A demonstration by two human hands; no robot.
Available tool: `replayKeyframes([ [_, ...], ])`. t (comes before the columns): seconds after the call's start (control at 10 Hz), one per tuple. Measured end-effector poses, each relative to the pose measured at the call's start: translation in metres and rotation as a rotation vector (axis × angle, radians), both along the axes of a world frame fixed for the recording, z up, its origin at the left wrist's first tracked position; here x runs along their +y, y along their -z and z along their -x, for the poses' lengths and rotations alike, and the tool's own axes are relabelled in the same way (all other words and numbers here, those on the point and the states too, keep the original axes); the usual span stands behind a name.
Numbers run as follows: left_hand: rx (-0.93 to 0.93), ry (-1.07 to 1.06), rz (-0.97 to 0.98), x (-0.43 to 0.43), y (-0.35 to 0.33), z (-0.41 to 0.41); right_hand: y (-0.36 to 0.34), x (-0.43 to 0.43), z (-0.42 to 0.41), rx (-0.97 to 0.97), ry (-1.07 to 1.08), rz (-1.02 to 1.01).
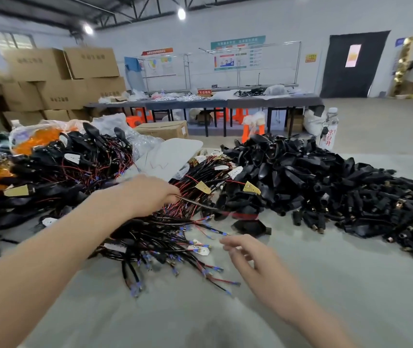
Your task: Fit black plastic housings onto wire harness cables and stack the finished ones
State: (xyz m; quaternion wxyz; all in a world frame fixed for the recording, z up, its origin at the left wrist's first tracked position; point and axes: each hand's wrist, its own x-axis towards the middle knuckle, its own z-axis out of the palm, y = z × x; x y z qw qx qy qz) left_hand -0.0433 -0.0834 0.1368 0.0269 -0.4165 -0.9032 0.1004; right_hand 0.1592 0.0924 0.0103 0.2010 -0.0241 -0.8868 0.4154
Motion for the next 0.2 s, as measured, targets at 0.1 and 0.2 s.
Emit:
replayKeyframes([
  [0.1,0.263,-0.176,0.184,-0.021,0.01,0.034,-0.009,-0.004,-0.009,0.01,-0.001,0.008],
  [0.2,-0.077,-0.098,-0.325,-0.02,0.025,0.029,-0.024,0.01,-0.032,0.127,0.105,0.281],
])
